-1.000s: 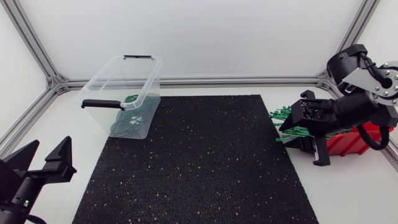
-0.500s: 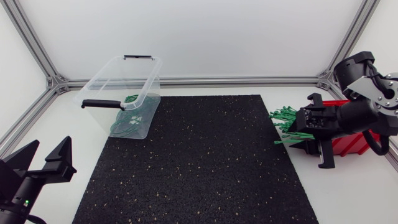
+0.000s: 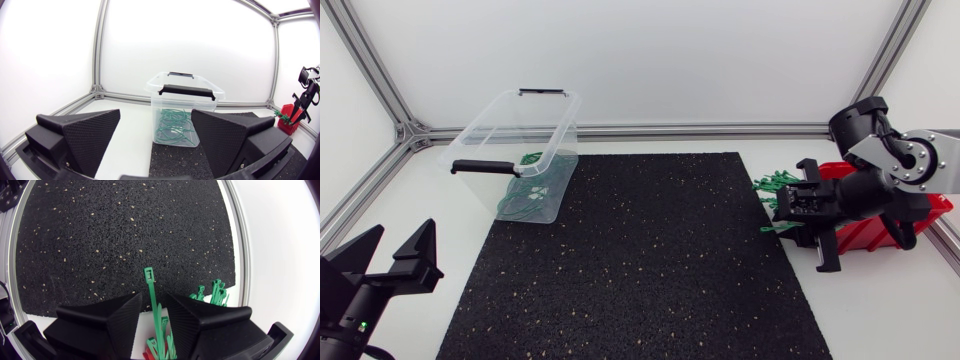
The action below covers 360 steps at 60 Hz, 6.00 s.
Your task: Take a green cable tie from the red box, thread the tail through the head to close it, then place it in the transparent bin on the left.
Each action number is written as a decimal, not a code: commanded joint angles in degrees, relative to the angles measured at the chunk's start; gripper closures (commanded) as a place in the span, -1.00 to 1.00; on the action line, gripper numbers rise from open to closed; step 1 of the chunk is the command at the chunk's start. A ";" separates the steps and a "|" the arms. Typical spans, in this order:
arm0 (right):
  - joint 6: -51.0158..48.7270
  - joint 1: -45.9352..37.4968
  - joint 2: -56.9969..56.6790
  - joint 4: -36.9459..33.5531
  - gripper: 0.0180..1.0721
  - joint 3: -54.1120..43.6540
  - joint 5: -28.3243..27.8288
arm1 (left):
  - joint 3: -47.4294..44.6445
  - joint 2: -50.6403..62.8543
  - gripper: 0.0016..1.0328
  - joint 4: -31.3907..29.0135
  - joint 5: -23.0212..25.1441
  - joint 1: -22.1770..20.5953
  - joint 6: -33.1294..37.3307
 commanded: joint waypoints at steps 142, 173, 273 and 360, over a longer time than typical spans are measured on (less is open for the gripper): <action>7.40 4.49 -1.45 0.09 0.46 -0.07 -2.98 | -2.24 -0.23 -0.92 -1.35 0.38 -0.26 0.95; 4.23 1.94 -1.98 0.71 0.06 -1.56 -1.93 | -2.24 -0.23 -0.92 -1.44 0.38 -0.53 0.95; -7.63 5.90 -0.75 8.79 0.07 -15.01 14.51 | -2.24 -0.23 -0.92 -1.44 0.38 -0.18 0.95; -6.93 6.51 4.09 5.98 0.89 -11.23 18.64 | -2.24 -0.23 -0.92 -1.44 0.38 -0.26 0.95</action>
